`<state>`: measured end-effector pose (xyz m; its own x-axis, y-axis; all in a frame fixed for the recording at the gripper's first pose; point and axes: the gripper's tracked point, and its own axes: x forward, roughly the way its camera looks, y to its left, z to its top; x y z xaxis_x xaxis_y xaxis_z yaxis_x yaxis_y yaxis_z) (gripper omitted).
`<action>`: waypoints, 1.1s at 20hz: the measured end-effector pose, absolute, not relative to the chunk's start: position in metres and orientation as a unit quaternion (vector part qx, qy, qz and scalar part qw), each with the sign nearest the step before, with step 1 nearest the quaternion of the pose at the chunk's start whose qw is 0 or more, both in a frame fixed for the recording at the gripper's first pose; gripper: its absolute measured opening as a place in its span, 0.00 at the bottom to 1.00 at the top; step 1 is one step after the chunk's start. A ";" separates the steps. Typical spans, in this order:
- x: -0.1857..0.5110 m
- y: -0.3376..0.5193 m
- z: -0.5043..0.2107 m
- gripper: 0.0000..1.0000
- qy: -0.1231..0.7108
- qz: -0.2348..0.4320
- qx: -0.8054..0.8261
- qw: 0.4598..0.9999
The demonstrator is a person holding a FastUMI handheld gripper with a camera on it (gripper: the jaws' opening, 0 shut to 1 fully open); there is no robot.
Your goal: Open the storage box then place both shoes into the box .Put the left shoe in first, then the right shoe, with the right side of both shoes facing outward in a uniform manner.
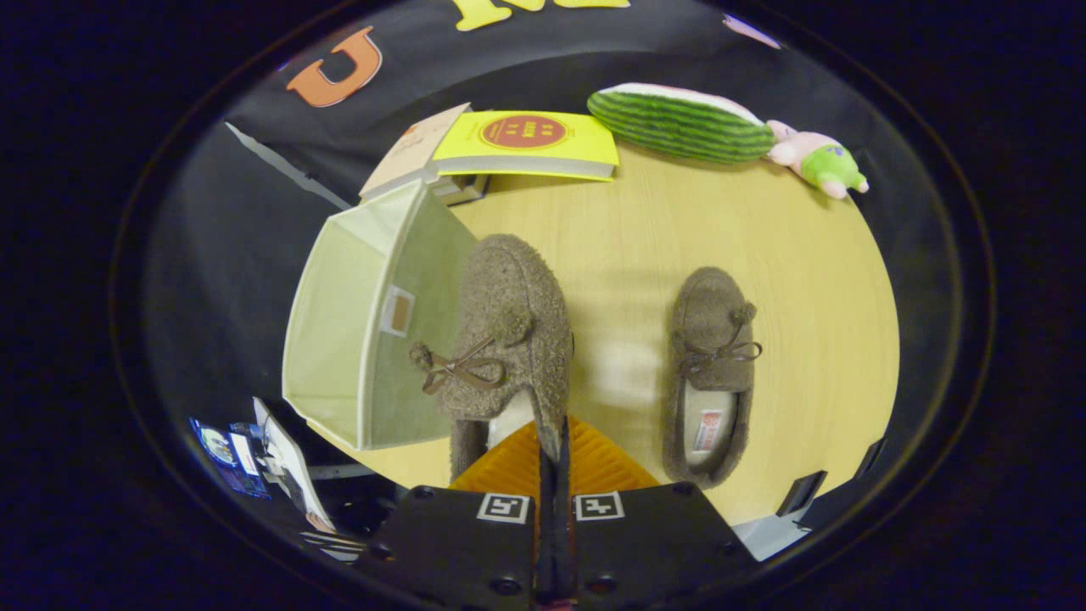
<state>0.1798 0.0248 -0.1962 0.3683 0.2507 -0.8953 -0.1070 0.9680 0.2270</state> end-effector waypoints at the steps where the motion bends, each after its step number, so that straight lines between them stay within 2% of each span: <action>1: 0.181 0.033 -0.182 0.06 0.542 0.110 0.071 0.830; 6: 0.193 0.082 -0.125 0.06 0.500 0.130 0.125 0.847; 9: 0.205 0.122 -0.120 0.06 0.481 0.135 0.156 0.852; 14: 0.214 0.193 -0.149 0.06 0.487 0.155 0.174 0.842; 22: 0.227 0.248 -0.209 0.06 0.488 0.132 0.152 0.850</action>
<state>0.2275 0.2483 -0.2095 0.4896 0.3733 -0.7880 -0.0767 0.9187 0.3875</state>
